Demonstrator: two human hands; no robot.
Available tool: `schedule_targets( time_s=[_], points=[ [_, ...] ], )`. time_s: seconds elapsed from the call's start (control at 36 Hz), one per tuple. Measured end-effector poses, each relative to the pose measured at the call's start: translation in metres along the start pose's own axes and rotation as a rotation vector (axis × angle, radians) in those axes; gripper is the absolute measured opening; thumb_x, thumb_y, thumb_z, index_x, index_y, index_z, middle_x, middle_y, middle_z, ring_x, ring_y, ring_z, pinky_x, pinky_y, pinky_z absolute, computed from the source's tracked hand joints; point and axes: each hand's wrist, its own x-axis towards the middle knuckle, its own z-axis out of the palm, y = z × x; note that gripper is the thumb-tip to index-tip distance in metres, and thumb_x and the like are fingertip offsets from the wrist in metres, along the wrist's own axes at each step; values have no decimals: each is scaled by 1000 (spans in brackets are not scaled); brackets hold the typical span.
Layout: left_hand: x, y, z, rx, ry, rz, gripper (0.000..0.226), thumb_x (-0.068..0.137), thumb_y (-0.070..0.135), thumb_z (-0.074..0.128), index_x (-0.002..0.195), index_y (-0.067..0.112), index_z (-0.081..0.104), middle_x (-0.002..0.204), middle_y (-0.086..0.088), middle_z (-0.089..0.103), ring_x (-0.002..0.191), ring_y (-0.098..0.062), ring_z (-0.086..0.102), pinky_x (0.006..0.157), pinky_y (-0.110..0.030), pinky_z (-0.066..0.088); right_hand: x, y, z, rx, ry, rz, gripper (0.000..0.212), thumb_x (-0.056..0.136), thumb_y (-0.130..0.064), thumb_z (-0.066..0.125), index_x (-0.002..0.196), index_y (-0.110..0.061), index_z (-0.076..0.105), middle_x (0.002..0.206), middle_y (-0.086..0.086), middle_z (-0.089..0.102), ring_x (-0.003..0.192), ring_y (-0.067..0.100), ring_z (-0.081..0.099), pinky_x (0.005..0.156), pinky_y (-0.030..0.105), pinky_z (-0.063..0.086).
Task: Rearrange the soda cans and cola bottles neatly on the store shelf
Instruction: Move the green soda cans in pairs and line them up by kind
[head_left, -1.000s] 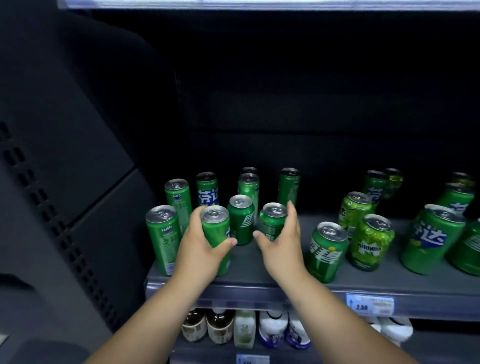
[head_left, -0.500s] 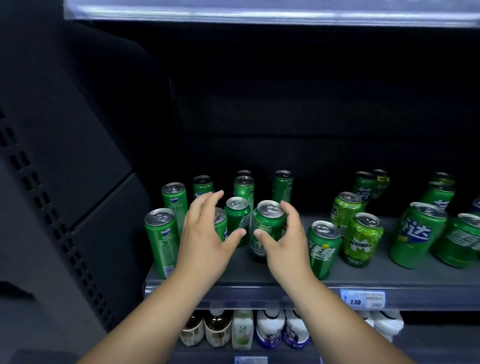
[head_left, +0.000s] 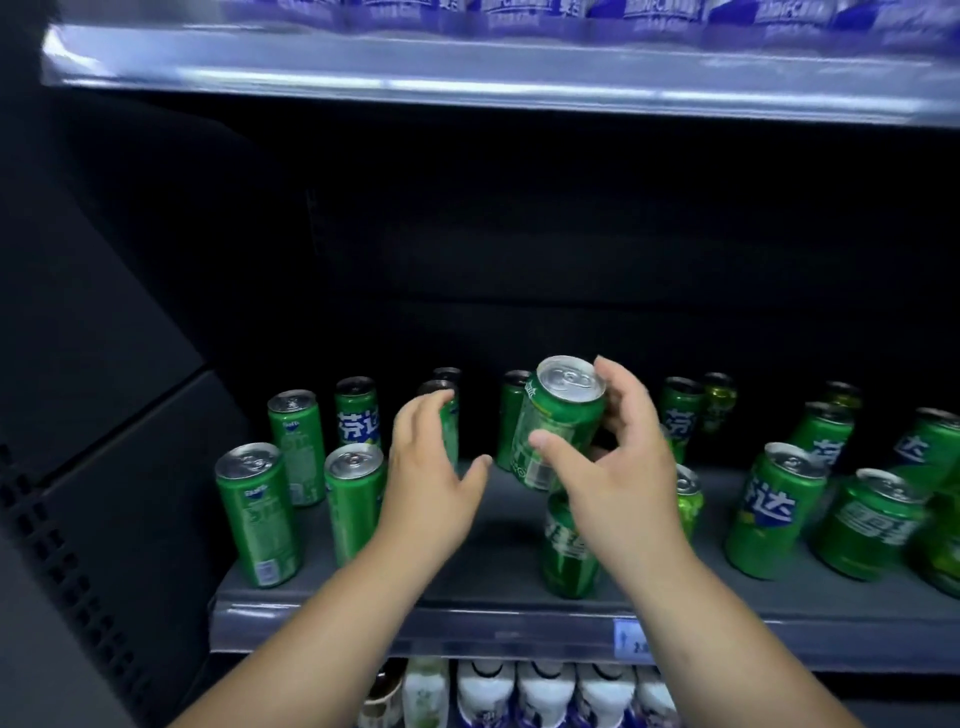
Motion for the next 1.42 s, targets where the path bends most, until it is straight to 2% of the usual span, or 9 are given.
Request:
schedule_targets(
  time_s=[0.08, 0.22, 0.42, 0.58, 0.78, 0.94, 1.14, 1.28, 1.42],
  points=[
    [4, -9, 24, 69, -1, -127, 83, 77, 21, 79, 144, 19, 30, 151, -13, 25, 137, -35, 33, 114, -47, 32, 7, 7, -8, -3, -28, -7, 76, 76, -28, 84, 136, -48, 43, 137, -21, 54, 128, 4, 52, 107, 40, 46],
    [15, -24, 47, 109, 46, -322, 86, 79, 19, 79, 147, 18, 26, 155, -19, 16, 143, -40, 19, 116, -49, 26, 15, 19, -16, 13, -94, -5, 77, 75, -30, 84, 136, -50, 42, 137, -22, 54, 129, 3, 52, 108, 40, 46],
    [14, -39, 49, 124, 75, -408, 69, 82, 4, 71, 141, 9, 36, 141, -17, 35, 124, -37, 44, 104, -37, 35, 21, 30, -20, 35, -173, 13, 77, 75, -28, 85, 133, -55, 42, 134, -23, 56, 127, 1, 53, 106, 38, 48],
    [8, -27, 49, 189, 70, -231, 64, 78, 10, 79, 133, 13, 47, 133, -12, 43, 122, -31, 44, 99, -30, 33, 27, 36, -23, 108, -198, 18, 76, 70, -37, 82, 133, -57, 44, 135, -20, 57, 129, 8, 54, 105, 43, 48],
    [21, 38, 35, 55, 132, -43, 64, 75, 24, 82, 130, 22, 48, 126, 1, 45, 116, -19, 47, 103, -35, 40, 34, 35, -49, 154, -132, -6, 75, 74, -16, 86, 132, -47, 50, 129, -21, 61, 121, 0, 57, 104, 38, 50],
    [20, 104, 31, -64, 114, 78, 62, 70, 30, 86, 118, 37, 47, 110, 22, 43, 97, 10, 42, 89, 2, 26, 34, 43, -91, 104, -32, 6, 75, 74, -20, 86, 126, -59, 47, 133, -21, 58, 126, 3, 55, 106, 40, 48],
    [-14, 152, 77, -186, -43, 130, 66, 66, 32, 88, 115, 44, 45, 111, 28, 46, 107, 16, 43, 87, 1, 30, 16, 62, -154, 44, 40, 73, 72, 76, -18, 85, 126, -55, 48, 130, -25, 58, 123, -5, 53, 103, 29, 49],
    [-39, 167, 116, -160, -116, 207, 63, 65, 34, 89, 116, 36, 52, 116, 25, 48, 112, 8, 45, 94, -5, 31, -2, 92, -191, 3, 95, 167, 74, 75, -25, 86, 130, -56, 46, 135, -23, 55, 130, 5, 51, 107, 43, 47],
    [-52, 183, 141, -153, -147, 229, 61, 66, 35, 88, 117, 35, 54, 117, 22, 49, 112, -1, 49, 98, -19, 39, -19, 113, -221, 3, 132, 233, 71, 77, -18, 85, 121, -59, 48, 122, -38, 53, 115, -22, 46, 105, 30, 47]
  ],
)
